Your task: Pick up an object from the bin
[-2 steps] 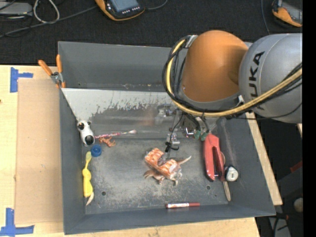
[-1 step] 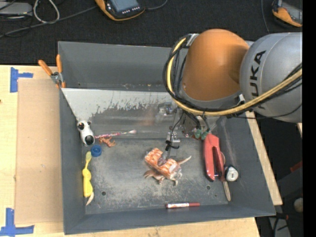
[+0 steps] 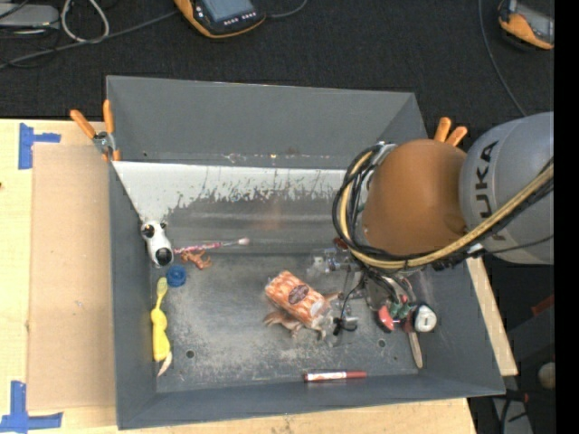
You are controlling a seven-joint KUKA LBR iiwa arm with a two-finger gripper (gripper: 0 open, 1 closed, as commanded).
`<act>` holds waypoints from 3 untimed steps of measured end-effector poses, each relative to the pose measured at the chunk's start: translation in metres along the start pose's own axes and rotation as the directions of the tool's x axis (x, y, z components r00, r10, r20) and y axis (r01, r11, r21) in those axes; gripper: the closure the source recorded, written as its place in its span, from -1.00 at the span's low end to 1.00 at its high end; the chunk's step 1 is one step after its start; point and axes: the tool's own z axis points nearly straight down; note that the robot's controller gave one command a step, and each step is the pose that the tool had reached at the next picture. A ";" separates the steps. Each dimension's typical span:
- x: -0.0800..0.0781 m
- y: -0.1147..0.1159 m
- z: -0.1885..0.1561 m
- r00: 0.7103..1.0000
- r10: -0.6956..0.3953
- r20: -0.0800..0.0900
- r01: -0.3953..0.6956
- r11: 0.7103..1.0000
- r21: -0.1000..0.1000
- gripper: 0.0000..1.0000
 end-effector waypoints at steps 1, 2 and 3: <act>0.008 -0.021 0.007 0.989 0.147 0.010 -0.147 0.989 -0.004 -1.00; 0.001 -0.016 0.068 0.992 0.130 -0.006 -0.130 0.992 -0.001 -1.00; -0.009 -0.017 0.096 0.980 0.197 0.013 -0.197 0.980 -0.004 -1.00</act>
Offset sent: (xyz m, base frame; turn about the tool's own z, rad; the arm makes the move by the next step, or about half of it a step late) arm -0.0001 -0.0158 -0.0652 0.1274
